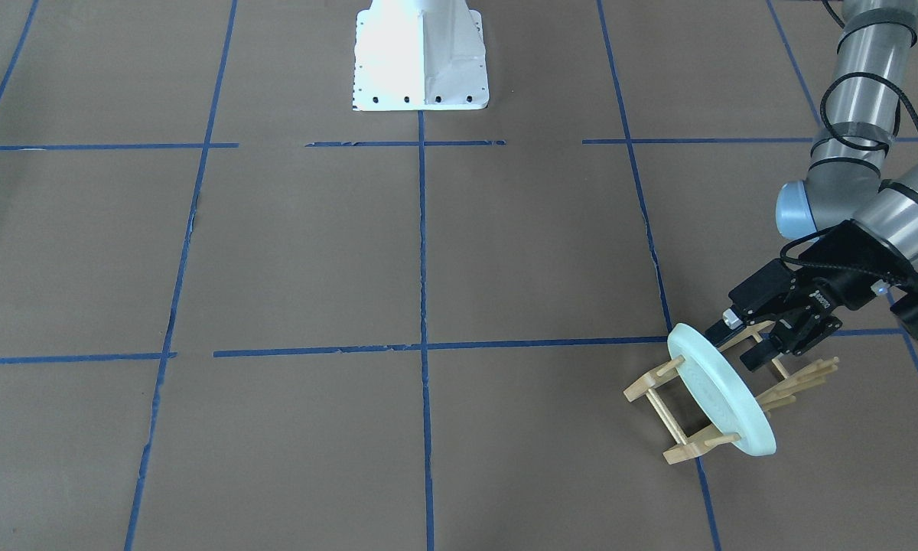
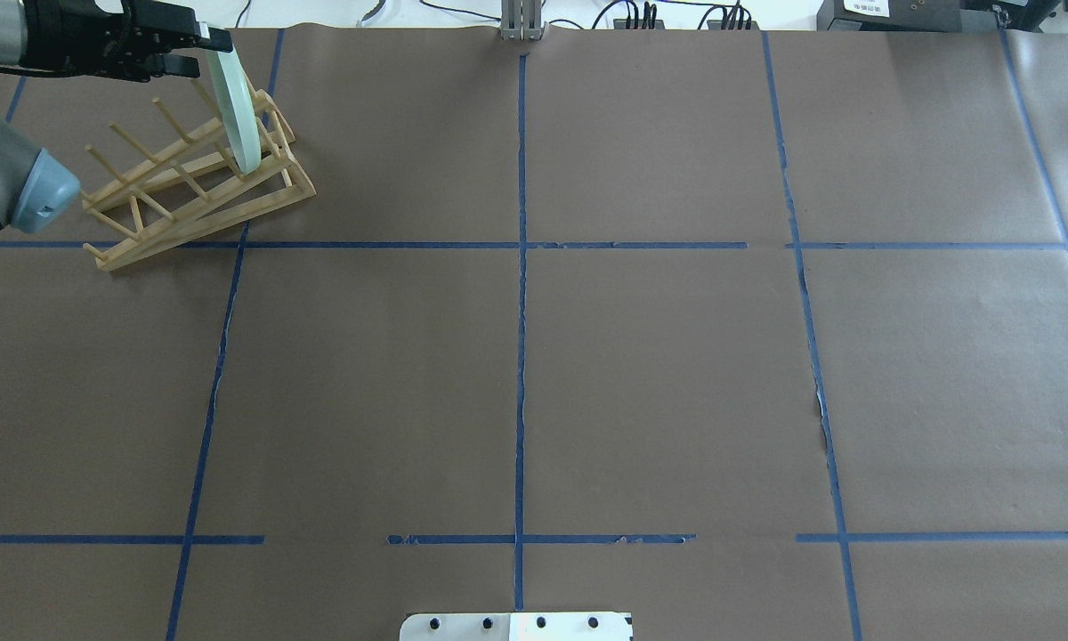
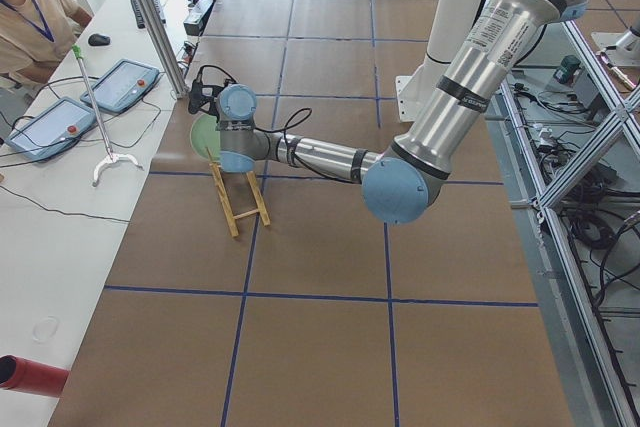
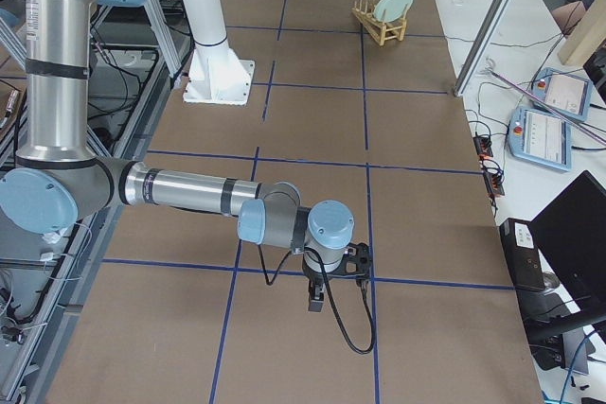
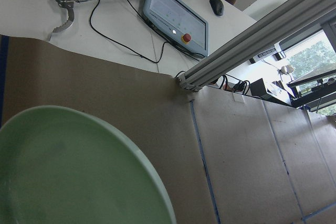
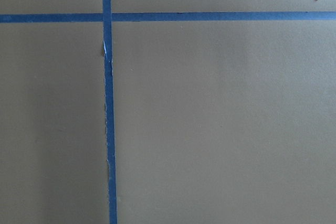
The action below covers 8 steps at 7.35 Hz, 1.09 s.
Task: Place plate on rack
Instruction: 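Lower the upright plate into a slot of the wooden rack with the left gripper, then open the left gripper and withdraw it from the plate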
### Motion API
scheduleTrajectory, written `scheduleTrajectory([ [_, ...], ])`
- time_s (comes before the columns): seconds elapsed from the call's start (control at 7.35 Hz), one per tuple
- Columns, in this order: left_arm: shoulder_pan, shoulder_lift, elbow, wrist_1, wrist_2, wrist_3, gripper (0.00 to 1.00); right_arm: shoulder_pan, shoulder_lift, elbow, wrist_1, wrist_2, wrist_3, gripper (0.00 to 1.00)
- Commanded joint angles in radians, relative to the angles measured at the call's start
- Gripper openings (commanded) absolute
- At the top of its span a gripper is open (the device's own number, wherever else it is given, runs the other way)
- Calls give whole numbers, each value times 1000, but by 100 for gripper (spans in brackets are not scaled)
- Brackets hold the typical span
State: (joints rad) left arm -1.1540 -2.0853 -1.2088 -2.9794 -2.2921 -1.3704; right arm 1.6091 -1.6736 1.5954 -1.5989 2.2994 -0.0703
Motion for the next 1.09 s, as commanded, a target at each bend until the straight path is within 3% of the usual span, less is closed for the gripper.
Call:
scheduleTrajectory([
  [0.0, -99, 45, -18, 119, -141, 140, 90, 0, 0, 0, 0, 0, 0, 100],
  [0.27, -212, 111, -83, 344, -220, 409, 88, 0, 0, 0, 0, 0, 0, 100],
  [0.54, -317, 204, -107, 439, -219, 662, 88, 0, 0, 0, 0, 0, 0, 100],
  [0.82, -377, 366, -220, 575, -181, 892, 88, 0, 0, 0, -1, 0, 0, 100],
  [0.95, -384, 426, -279, 696, -100, 1024, 88, 0, 0, 0, -1, 0, 1, 100],
])
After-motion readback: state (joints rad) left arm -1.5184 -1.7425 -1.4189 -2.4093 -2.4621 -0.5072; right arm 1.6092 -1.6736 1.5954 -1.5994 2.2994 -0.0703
